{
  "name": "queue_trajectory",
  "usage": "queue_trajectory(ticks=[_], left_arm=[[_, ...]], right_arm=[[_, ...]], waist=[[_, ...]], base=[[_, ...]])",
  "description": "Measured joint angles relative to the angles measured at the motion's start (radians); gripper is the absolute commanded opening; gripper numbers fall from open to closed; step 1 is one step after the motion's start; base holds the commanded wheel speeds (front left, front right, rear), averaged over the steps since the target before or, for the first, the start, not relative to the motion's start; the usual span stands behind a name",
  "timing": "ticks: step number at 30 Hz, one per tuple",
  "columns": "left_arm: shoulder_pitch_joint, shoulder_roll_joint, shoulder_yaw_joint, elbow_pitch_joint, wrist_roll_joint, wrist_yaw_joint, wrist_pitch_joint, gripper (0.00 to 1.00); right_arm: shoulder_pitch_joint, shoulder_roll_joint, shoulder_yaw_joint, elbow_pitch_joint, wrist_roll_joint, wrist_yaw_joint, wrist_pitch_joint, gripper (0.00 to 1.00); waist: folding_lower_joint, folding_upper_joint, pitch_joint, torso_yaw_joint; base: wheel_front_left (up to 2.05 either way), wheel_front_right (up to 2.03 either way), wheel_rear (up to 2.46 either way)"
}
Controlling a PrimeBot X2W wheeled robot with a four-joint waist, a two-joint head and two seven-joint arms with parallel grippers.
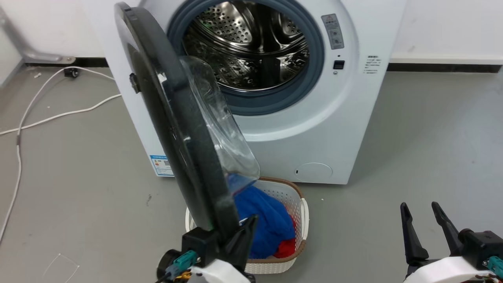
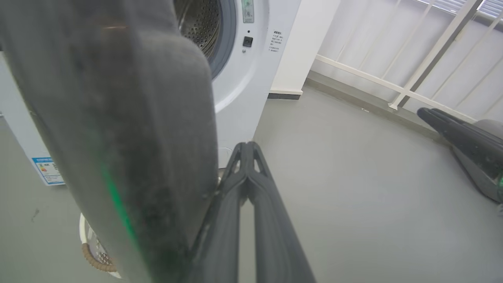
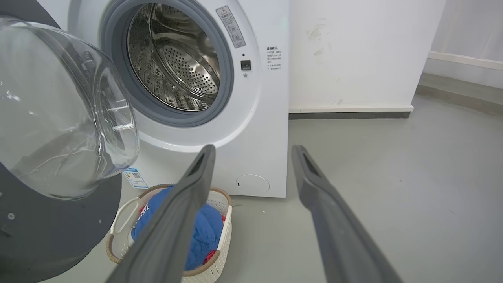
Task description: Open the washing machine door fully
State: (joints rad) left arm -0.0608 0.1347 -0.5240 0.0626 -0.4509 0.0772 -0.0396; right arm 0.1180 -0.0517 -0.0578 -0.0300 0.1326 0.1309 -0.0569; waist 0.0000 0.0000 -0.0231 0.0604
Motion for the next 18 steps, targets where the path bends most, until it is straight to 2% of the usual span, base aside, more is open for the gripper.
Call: queue_trajectory(ticks=[7,18], left_arm=[[0.063,0.062,0.019,-0.114,0.042,0.068,0.013,0.00],[0.108,0.086,0.060,-0.188,0.029,0.113,0.027,0.00]], right_arm=[[0.001,0.000,-0.007,-0.004,0.000,0.000,0.002,1.00],[0.001,0.001,-0.033,-0.019,0.000,0.000,0.006,1.00]], waist=[[0.0000,0.0000,0.000,0.062],[0.0000,0.0000,0.013,0.221]], base=[[0.00,0.00,0.00],[0.00,0.00,0.00]])
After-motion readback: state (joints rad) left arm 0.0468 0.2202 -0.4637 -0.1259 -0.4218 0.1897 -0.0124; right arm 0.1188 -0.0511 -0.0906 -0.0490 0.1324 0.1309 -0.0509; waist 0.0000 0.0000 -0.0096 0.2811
